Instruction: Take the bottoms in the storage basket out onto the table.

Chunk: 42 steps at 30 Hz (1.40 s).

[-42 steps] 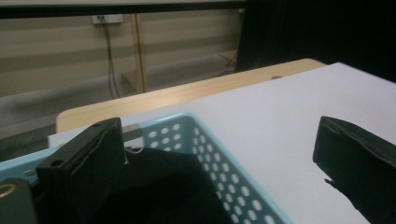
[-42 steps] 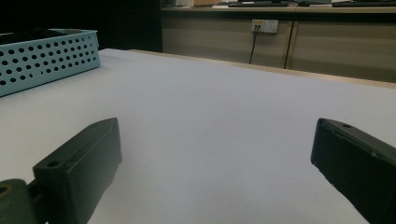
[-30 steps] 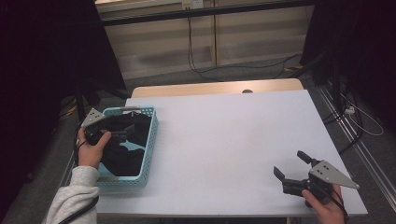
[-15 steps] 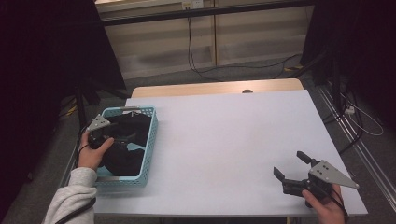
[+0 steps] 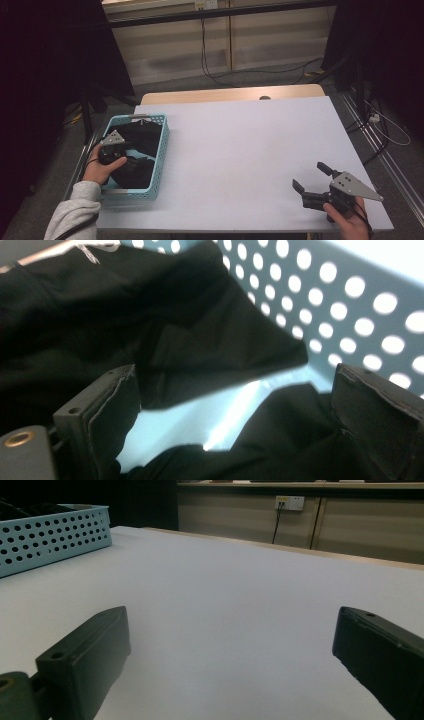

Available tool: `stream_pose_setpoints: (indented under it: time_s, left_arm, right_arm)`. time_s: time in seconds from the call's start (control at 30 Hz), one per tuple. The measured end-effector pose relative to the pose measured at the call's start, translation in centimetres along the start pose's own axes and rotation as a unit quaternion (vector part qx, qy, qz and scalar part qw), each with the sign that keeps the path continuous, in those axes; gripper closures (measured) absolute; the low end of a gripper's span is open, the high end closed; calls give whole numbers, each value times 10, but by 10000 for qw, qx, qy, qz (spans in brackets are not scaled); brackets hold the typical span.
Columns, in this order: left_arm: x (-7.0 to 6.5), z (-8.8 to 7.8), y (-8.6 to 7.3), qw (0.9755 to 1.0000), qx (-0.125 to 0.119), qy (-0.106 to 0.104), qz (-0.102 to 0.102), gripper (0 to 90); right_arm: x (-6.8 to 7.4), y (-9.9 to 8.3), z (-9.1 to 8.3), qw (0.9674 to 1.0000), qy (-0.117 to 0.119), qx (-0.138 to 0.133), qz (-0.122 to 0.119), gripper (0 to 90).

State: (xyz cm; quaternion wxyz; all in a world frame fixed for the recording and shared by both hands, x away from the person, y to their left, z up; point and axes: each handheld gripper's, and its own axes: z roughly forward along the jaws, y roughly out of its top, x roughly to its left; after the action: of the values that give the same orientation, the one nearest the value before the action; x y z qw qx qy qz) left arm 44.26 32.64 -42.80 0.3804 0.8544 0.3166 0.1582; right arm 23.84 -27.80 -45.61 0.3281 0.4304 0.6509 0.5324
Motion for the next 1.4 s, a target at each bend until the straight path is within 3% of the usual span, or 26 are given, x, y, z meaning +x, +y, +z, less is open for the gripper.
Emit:
stream_pose_setpoints:
  time_s: [0.17, 0.23, 0.27, 0.33, 0.53, 0.7, 0.77, 0.97, 1.0, 1.03, 1.1, 1.2, 1.23, 1.27, 1.4]
  left_arm:
    - [1, 3, -4, 9998, 115, -188, 14, 69]
    - [1, 5, -7, 9994, 265, -224, 52, 78]
    - [1, 8, -11, 9984, 457, -253, 230, 86]
    - [2, 8, -12, 9977, 547, -262, 309, 86]
    - [5, 16, -19, 9959, 862, -259, 112, 86]
    - [5, 18, -20, 9953, 924, -295, -36, 94]
    - [7, 17, -20, 9951, 941, -307, 0, 117]
    - [8, 13, -19, 9953, 922, -272, -98, 339]
    - [9, 12, -18, 9953, 923, -255, -133, 339]
    - [9, 12, -18, 9955, 910, -248, -108, 461]
    - [8, 12, -16, 9958, 879, -173, -211, 599]
    - [7, 13, -14, 9957, 880, -124, -276, 726]
    - [6, 15, -13, 9953, 899, -138, -339, 726]
    - [4, 17, -9, 9947, 940, -123, -390, 804]
    - [3, 20, -5, 9936, 1011, -49, -501, 851]
  right_arm:
    - [0, 0, 0, 10000, 6, 1, 2, 13]
    - [0, 0, 1, 10000, -4, 9, 23, 16]
    - [0, -1, 1, 10000, -9, 22, 24, 19]
    - [0, 0, 1, 10000, -37, 32, 41, 22]
    - [-1, -1, 1, 10000, -9, 35, 49, 22]
    - [0, -1, 1, 10000, 14, 10, 61, 22]
    - [0, -1, 1, 10000, 28, 34, 56, 22]
    - [0, -1, 1, 10000, 51, 33, 48, 22]
    - [0, -1, 1, 10000, 51, 33, 48, 22]
    - [1, -2, 2, 9999, 59, 63, 61, 24]
    - [1, -2, 2, 9999, 85, 66, 62, 24]
    - [1, -2, 3, 9999, 101, 79, 39, 24]
    - [1, -2, 3, 9999, 101, 79, 39, 24]
    - [1, -2, 3, 9999, 107, 86, 23, 24]
    - [1, -2, 3, 9999, 102, 85, 27, 24]
